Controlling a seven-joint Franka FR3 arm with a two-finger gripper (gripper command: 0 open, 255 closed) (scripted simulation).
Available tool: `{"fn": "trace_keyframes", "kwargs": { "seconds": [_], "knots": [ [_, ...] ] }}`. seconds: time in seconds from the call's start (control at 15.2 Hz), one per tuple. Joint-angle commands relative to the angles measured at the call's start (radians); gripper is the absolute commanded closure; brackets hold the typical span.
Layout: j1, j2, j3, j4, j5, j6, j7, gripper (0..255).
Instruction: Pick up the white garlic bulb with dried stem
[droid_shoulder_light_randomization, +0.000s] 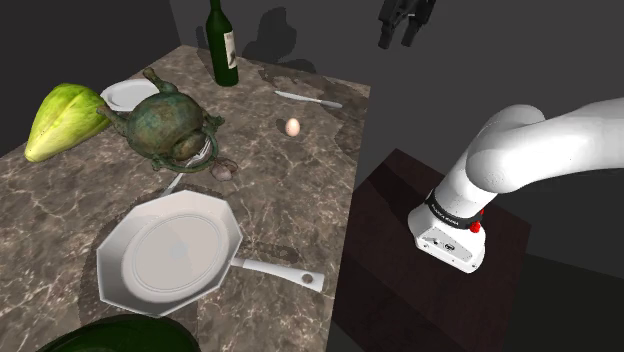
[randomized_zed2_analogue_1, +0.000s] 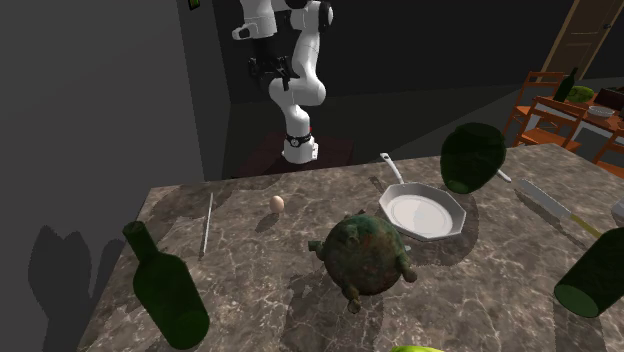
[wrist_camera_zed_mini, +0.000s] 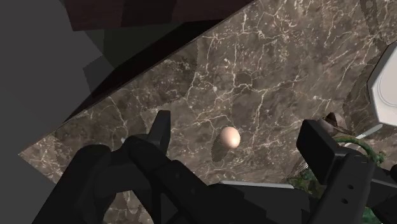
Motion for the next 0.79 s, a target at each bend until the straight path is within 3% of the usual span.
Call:
{"fn": "trace_keyframes", "kwargs": {
  "seconds": [0.0,0.73],
  "knots": [
    [0.000,0.000,0.000,0.000,0.000,0.000,0.000,0],
    [0.078,0.294,0.140,-0.003,0.091,0.283,0.067,0]
  ]
}}
